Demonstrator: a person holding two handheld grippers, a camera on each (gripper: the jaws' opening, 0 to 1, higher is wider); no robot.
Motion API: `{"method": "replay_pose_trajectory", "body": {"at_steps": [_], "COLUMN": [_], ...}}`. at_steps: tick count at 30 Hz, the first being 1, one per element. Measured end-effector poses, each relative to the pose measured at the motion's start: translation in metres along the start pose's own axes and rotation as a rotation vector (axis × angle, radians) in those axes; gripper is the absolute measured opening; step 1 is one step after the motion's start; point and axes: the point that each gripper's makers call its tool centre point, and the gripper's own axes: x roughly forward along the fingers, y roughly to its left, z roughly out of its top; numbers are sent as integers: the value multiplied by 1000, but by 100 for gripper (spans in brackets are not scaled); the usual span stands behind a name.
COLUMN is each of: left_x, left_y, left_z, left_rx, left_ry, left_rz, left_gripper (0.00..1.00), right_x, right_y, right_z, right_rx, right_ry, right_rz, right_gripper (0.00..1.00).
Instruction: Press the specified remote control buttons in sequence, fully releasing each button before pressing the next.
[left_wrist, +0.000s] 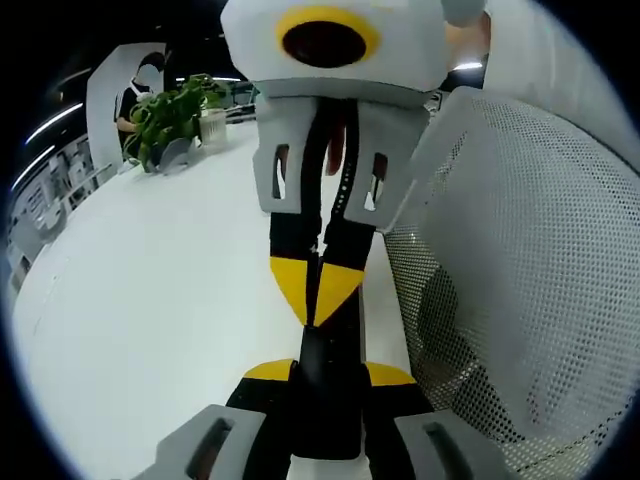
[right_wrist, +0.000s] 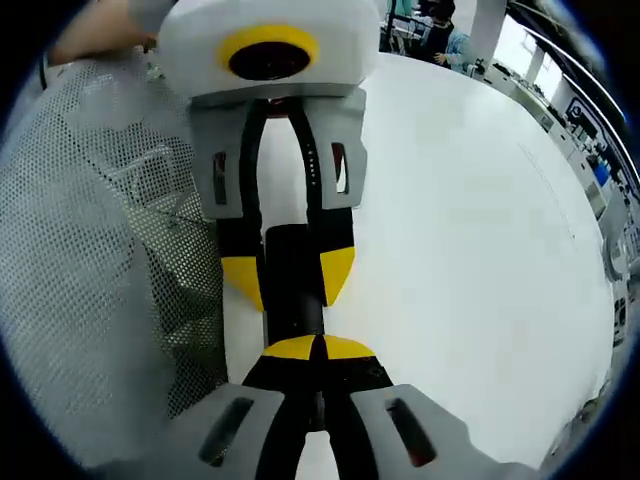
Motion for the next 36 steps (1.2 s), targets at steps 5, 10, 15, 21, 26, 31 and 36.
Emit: {"method": "replay_pose_trajectory", "body": {"at_steps": [5,10,15,21,26,31,36], "left_x": [0,0,0,0,0,0,0], "left_y": [0,0,0,0,0,1,1], "left_z": [0,0,0,-1,-1,-1,-1], "left_rx": [-1,11,22,30,29,29,32], "left_ry": [-3,0,5,6,9,8,10], "left_rz": [0,0,1,0,0,1,2], "left_gripper": [25,24,24,24,24,24,24], "right_x": [1,4,5,6,4,4,-1], "right_y": [0,-3,-4,-4,-1,-2,3], "right_z": [-3,-3,-6,-5,-6,-4,-9], "right_rx": [78,118,222,250,225,117,83], "right_ry": [40,107,157,203,182,95,29], "right_rz": [98,161,229,245,219,164,121], "right_gripper": [0,0,0,0,0,0,0]}}
